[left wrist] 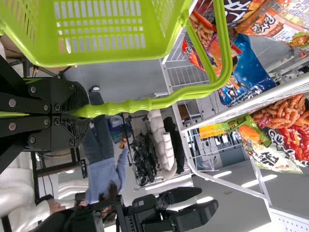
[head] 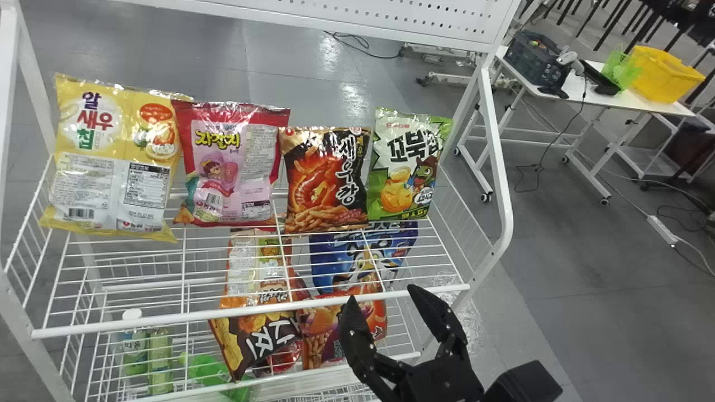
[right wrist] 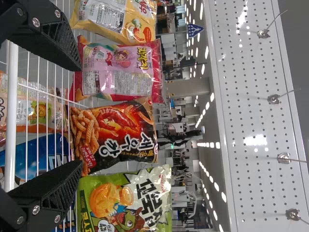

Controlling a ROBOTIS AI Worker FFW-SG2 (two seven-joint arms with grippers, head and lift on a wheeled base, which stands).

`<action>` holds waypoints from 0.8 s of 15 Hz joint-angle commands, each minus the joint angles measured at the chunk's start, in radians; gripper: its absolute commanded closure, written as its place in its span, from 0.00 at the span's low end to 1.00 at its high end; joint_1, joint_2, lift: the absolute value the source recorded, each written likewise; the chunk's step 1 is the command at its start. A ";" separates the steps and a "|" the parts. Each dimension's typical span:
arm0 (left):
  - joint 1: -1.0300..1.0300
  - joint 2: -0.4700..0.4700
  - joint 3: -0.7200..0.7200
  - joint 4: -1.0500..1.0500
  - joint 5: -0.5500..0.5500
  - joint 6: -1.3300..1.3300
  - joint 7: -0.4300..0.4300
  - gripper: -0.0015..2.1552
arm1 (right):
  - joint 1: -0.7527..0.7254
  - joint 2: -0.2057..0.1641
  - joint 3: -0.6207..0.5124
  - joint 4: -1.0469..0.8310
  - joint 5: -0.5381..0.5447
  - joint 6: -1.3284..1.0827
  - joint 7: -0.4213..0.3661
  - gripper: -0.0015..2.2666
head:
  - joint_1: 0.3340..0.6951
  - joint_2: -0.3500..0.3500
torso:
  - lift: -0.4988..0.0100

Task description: Hold basket handle with left hand then pick Jagalchi snack with right hand and place into basket

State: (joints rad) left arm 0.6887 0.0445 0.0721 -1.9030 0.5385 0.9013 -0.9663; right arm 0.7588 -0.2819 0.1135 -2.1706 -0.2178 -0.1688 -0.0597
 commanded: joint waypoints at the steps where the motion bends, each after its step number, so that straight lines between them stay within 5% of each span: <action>1: 0.000 0.000 0.000 0.001 0.000 0.000 0.000 0.71 | 0.002 0.000 0.000 0.000 0.002 -0.004 0.001 0.06 | 1.00 0.01 | 0.96; 12: -0.002 0.000 -0.002 -0.002 -0.003 0.000 0.001 0.71 | -0.004 -0.005 0.009 0.000 0.006 -0.007 0.003 0.06 | 1.00 0.01 | 0.96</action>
State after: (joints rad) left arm 0.6872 0.0449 0.0705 -1.9052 0.5377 0.9013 -0.9648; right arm 0.7592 -0.2868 0.1199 -2.1706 -0.2117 -0.1765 -0.0567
